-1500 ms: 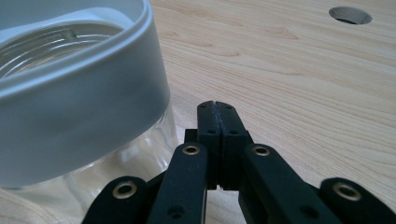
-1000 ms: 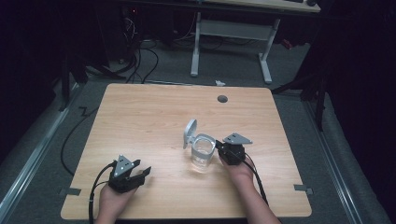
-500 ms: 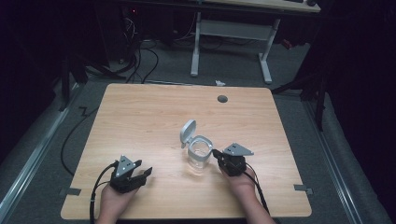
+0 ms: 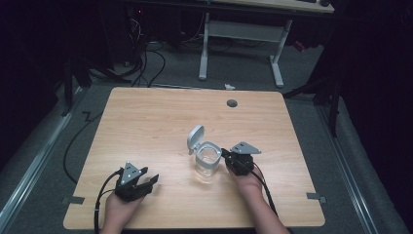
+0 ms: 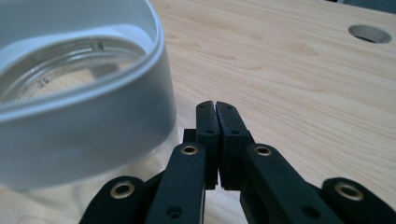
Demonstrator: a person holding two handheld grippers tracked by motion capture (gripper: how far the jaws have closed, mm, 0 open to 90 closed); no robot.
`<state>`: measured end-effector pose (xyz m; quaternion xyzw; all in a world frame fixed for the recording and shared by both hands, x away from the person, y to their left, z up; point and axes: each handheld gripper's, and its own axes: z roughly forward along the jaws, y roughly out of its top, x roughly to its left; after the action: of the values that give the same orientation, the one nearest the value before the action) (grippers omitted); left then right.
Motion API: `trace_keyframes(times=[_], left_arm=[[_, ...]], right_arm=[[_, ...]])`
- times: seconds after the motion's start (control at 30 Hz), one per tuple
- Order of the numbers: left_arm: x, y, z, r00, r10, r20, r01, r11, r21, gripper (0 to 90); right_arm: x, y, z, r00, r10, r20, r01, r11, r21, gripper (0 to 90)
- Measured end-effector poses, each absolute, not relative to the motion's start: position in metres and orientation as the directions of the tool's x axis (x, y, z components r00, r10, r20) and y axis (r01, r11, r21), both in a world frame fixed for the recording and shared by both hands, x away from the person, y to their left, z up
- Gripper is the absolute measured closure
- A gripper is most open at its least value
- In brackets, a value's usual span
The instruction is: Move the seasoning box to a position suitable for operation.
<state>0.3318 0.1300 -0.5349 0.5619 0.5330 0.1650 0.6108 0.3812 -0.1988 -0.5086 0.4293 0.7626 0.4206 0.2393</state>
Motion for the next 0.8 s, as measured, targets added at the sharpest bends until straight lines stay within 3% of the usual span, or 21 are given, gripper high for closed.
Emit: trace_keyframes(times=[0.8], left_arm=[[0.332, 0.127, -0.534, 0.375, 0.795, -0.476, 0.401, 0.324, 0.857, 48.2]], right_arm=[[0.330, -0.181, -0.511, -0.597, 0.802, -0.013, 0.409, 0.319, 0.855, 88.8]])
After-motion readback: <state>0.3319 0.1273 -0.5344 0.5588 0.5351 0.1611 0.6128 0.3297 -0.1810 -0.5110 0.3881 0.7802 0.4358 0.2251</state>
